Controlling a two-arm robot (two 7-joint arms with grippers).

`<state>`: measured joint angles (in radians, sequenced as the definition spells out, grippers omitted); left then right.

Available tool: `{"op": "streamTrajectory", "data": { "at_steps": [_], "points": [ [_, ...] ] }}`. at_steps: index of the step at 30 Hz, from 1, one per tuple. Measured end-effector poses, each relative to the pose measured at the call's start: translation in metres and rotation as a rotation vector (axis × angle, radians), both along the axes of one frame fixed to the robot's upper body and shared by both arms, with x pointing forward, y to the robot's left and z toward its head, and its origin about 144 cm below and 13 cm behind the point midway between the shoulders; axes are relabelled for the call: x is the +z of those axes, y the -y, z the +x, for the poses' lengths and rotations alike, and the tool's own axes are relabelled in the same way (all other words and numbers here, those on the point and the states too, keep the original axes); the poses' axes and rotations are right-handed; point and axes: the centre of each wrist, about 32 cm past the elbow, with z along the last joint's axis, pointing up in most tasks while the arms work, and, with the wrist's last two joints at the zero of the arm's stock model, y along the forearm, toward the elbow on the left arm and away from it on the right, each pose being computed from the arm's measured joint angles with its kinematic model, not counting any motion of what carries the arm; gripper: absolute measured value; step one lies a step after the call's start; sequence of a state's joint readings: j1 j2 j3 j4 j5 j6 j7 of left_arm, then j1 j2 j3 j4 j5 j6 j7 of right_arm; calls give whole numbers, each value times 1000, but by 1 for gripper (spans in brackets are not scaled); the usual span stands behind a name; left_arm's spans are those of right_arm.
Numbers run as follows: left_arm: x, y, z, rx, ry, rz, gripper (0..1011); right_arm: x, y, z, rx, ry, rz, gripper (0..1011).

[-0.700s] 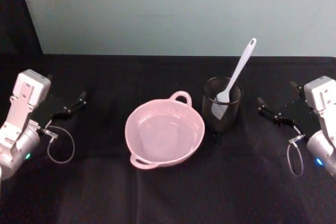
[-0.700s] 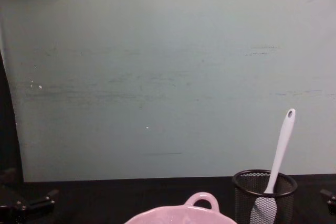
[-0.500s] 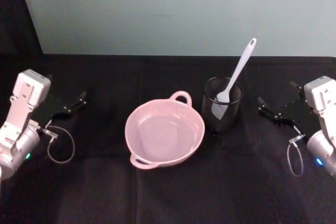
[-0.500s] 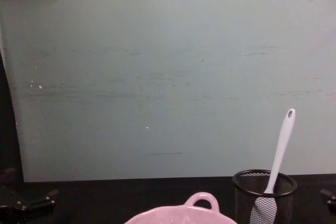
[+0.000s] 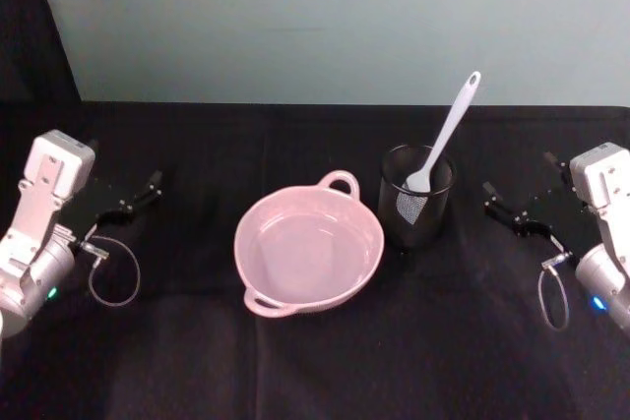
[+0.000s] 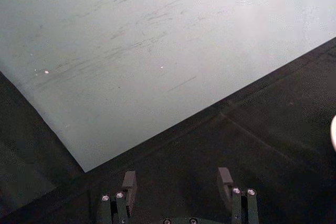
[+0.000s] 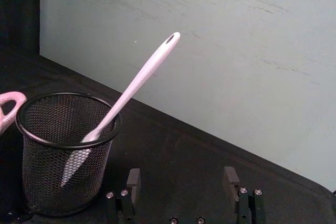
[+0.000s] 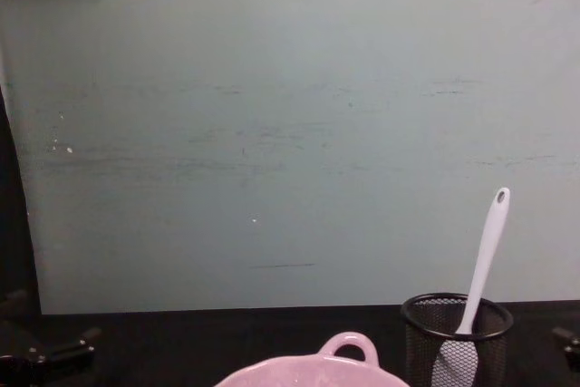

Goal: Use the one hand to pick up the spoon and stir the clear water in the bowl.

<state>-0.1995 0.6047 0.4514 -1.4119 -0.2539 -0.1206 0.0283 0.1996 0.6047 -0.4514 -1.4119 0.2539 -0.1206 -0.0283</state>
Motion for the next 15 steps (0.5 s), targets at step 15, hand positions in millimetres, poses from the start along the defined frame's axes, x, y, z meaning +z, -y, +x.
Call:
{"op": "streamTrajectory", "data": {
  "at_steps": [15],
  "points": [
    [0,0,0,0,0,0,1011,3,5,-3,17,-8,38,1003]
  ]
}}
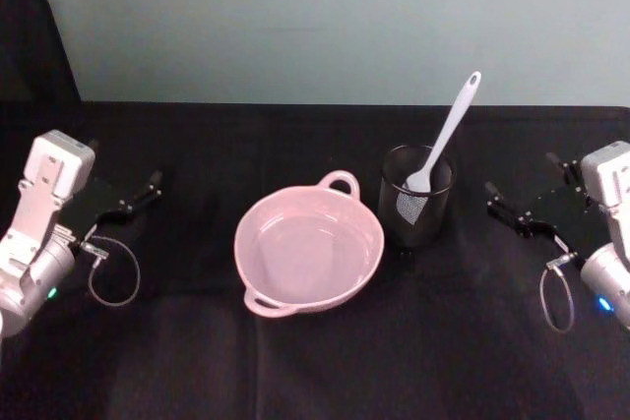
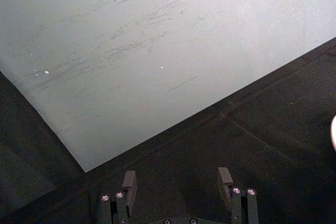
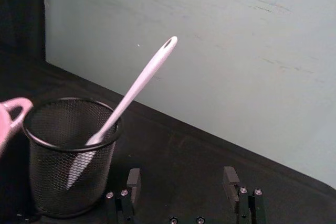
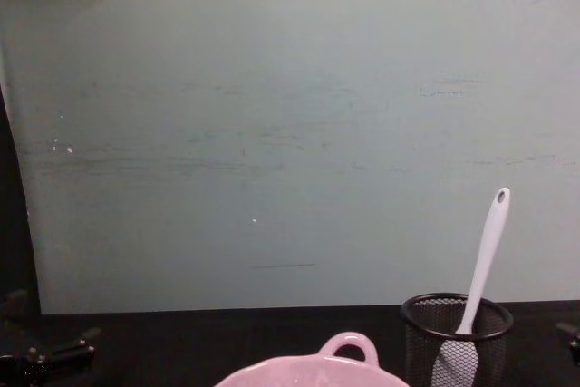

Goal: Use the one hand to pick up the spoon and stir the clear water in the bowl.

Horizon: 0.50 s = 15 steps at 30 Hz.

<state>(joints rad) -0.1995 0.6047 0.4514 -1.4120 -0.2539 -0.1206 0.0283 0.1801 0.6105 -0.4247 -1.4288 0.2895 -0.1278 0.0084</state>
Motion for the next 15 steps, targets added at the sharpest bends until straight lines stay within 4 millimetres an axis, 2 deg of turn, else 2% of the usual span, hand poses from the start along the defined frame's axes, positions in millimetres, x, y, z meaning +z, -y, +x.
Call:
{"op": "streamTrajectory", "data": {
  "at_steps": [8,15],
  "points": [
    [0,0,0,0,0,0,1011,11,7,-11,53,-41,133,1003],
    [0,0,0,0,0,0,1011,21,9,-12,102,-97,256,1003]
  ]
}}
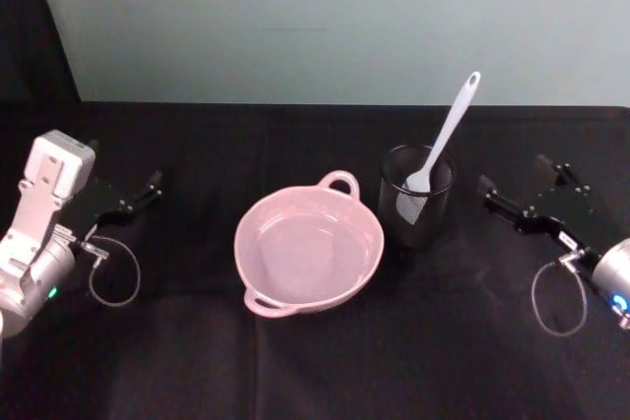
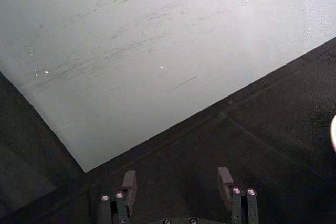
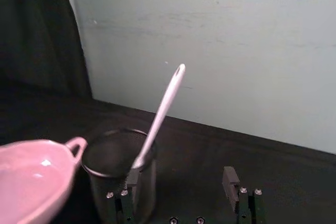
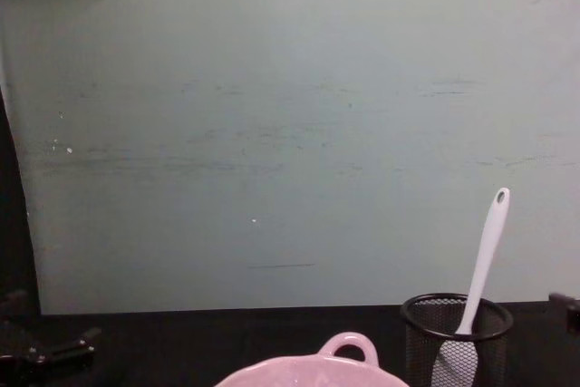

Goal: Use the one hand to pick up the spoon and stir the clear water in the bowl.

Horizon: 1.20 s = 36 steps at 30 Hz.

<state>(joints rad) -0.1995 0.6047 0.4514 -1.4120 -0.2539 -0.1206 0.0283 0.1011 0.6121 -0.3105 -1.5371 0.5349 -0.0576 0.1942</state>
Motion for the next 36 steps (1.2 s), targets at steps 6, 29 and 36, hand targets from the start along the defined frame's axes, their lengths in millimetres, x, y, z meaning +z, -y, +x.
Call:
{"op": "streamTrajectory", "data": {
  "at_steps": [6,29,36],
  "points": [
    [0,0,0,0,0,0,1011,5,0,5,18,-55,133,1003],
    [0,0,0,0,0,0,1011,25,-17,45,34,-222,414,1003],
    [0,0,0,0,0,0,1011,28,-24,59,31,-201,398,1003]
  ]
}}
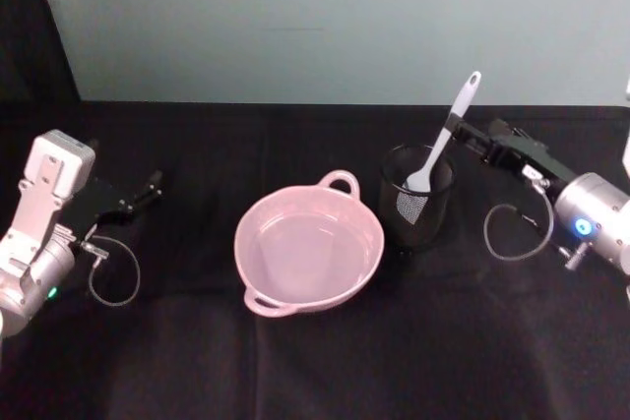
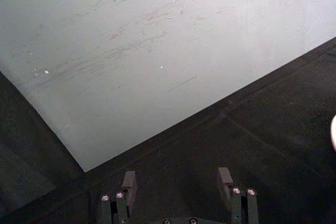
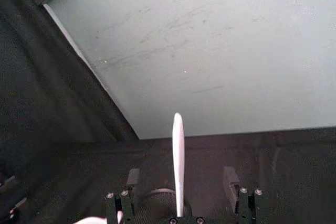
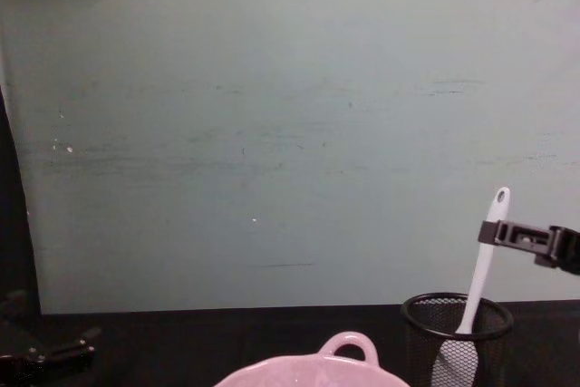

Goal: Use the one hand to pick up the spoon and stir the clear water in the bowl.

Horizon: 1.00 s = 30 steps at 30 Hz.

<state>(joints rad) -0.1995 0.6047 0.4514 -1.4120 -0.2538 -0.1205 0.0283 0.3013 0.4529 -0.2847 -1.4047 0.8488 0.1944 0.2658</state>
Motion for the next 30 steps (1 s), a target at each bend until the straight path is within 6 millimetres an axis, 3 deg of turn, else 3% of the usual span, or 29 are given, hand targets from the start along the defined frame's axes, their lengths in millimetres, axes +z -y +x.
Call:
{"op": "streamTrajectory", "data": {
  "at_steps": [17,30],
  "points": [
    [0,0,0,0,0,0,1011,1,-15,27,3,51,-53,1003],
    [0,0,0,0,0,0,1011,2,-18,28,5,64,-60,997]
  ]
}}
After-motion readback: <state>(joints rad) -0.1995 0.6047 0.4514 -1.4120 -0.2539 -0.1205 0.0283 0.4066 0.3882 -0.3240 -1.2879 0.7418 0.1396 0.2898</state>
